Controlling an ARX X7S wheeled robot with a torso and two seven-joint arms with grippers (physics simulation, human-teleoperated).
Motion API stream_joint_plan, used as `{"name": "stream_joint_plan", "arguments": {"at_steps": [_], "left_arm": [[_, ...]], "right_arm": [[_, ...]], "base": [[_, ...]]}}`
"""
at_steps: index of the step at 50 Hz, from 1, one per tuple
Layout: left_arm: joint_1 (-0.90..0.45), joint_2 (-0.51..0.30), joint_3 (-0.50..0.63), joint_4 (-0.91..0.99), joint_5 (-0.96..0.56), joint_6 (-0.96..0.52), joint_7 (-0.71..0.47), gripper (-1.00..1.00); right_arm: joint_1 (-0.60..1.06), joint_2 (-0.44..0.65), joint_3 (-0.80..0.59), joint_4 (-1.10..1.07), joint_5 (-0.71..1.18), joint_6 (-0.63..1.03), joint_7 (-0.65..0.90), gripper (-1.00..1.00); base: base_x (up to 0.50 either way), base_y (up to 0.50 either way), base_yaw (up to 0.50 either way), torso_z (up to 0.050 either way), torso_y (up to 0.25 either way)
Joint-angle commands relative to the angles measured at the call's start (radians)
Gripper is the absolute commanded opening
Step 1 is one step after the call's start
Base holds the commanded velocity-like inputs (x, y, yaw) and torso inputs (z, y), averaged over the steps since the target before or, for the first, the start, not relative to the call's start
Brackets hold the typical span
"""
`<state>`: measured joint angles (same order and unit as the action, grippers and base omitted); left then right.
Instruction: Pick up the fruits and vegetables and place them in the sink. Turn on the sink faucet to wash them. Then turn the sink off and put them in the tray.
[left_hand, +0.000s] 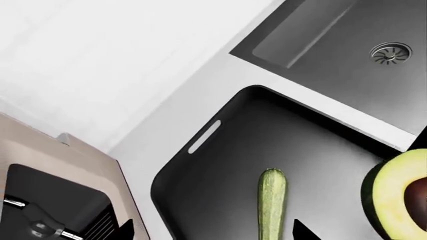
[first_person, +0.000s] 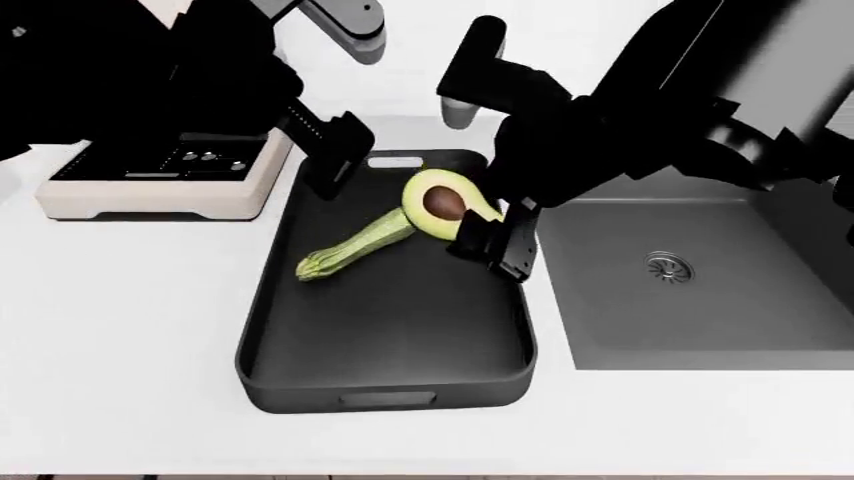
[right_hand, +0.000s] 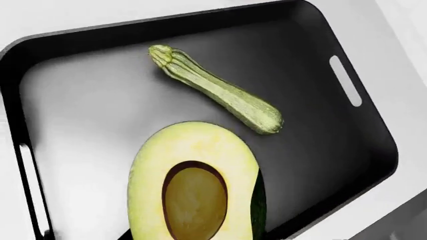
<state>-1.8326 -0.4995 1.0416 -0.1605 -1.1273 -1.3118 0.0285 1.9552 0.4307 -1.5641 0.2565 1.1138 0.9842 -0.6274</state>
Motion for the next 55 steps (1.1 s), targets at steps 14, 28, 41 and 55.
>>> {"name": "stream_joint_plan", "arguments": {"at_steps": [14,28,41,55], "left_arm": [[-0.002,-0.007,0.004,0.007,-0.002,0.011,0.0,1.0],[0.001,-0.009,0.003,0.013,-0.011,0.01,-0.009,1.0],[0.007,-0.01,0.012,0.007,-0.004,0.024,-0.002,1.0],[0.006,-0.011,0.015,0.008,-0.007,0.024,-0.004,1.0]], "right_arm": [[-0.058,-0.087,-0.054,0.086,-0.066,-0.068,-0.125,-1.0],[-0.094,-0.125,-0.076,0.148,-0.095,-0.094,-0.156,-1.0],[-0.127,-0.162,-0.092,0.195,-0.112,-0.116,-0.185,-1.0],[-0.142,-0.178,-0.105,0.208,-0.123,-0.121,-0.203,-1.0]], "base": [[0.0,0.0,0.0,0.0,0.0],[0.0,0.0,0.0,0.0,0.0],[0.0,0.0,0.0,0.0,0.0],[0.0,0.0,0.0,0.001,0.0]]}}
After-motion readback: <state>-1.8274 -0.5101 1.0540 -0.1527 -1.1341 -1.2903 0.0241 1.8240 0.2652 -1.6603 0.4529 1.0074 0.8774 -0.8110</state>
